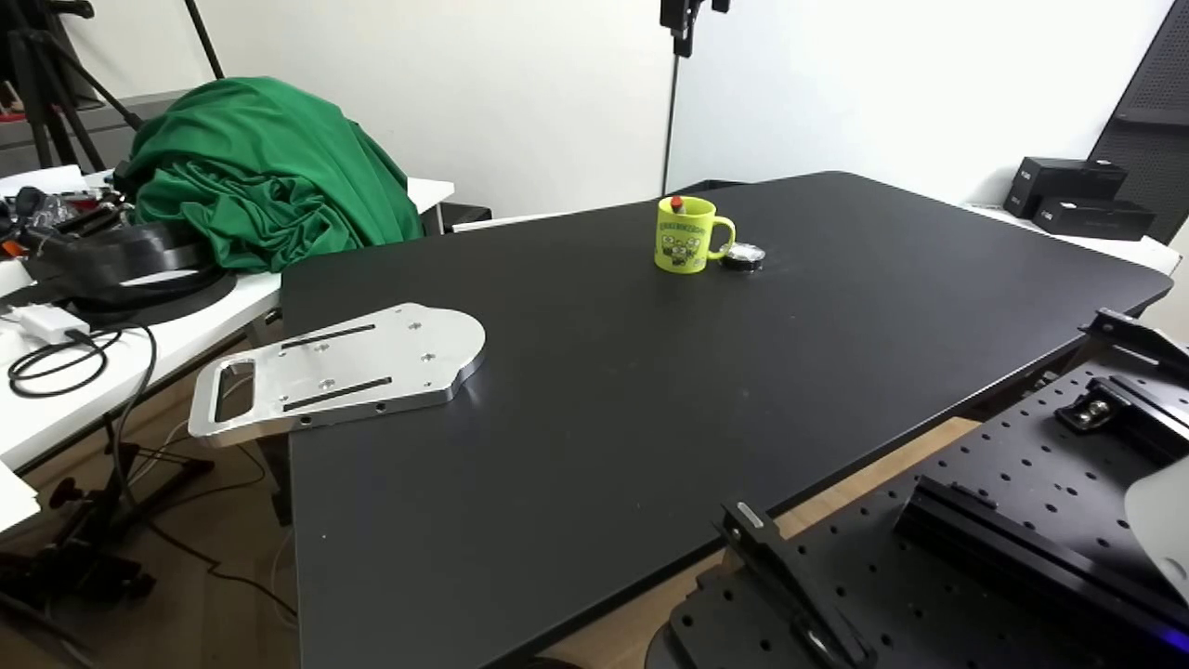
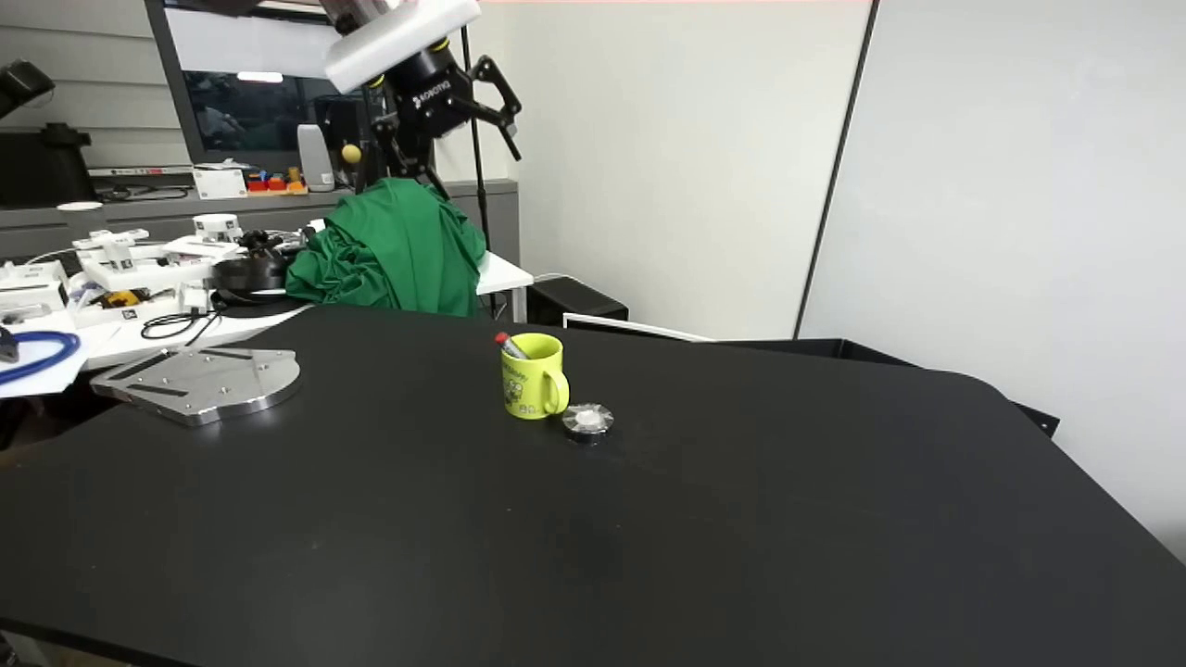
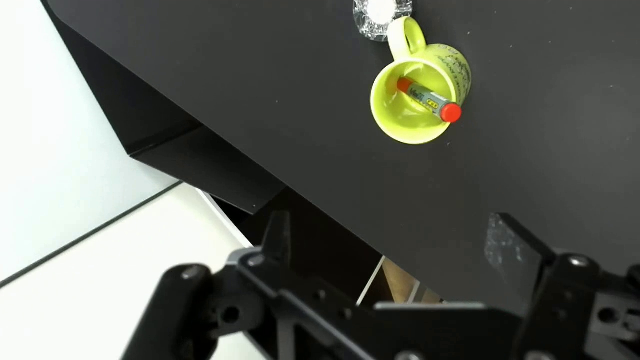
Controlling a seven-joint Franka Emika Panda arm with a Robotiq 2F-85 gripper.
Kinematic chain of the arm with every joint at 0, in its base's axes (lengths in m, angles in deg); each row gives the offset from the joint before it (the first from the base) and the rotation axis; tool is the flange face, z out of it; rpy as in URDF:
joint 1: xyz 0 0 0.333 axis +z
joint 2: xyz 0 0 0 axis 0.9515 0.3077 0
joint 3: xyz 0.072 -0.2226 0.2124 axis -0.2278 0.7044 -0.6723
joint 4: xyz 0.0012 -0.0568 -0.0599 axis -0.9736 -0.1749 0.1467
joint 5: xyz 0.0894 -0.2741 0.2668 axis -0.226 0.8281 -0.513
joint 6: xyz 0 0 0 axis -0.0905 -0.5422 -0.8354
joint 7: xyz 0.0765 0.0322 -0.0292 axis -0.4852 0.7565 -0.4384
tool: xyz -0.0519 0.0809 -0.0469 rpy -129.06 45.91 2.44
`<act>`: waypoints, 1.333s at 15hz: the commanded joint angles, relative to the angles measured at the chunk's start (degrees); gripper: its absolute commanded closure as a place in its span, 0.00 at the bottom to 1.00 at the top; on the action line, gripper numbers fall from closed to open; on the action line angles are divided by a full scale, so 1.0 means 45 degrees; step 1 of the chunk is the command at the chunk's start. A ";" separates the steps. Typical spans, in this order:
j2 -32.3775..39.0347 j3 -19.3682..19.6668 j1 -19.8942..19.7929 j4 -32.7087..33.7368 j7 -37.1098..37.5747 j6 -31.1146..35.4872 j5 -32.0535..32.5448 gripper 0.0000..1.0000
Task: Remove the marker from the cup and put it on the table
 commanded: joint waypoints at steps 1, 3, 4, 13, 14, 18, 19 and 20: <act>0.1498 0.0322 0.0640 0.0927 0.1193 -0.0150 0.1517 0.00; 0.2134 0.0479 0.0894 0.1120 0.1401 -0.0056 0.1749 0.00; 0.2396 0.0548 0.0998 0.1193 0.1437 0.0006 0.1700 0.00; 0.4431 0.1417 0.1705 0.1837 0.2446 0.0980 0.2282 0.00; 0.4645 0.1359 0.1577 0.1912 0.2658 0.1137 0.2460 0.00; 0.5273 0.1641 0.1625 0.2123 0.3029 0.1500 0.2582 0.00; 0.5411 0.1689 0.1612 0.2158 0.3083 0.1577 0.2566 0.00; 0.5560 0.1753 0.1609 0.2204 0.3146 0.1661 0.2557 0.00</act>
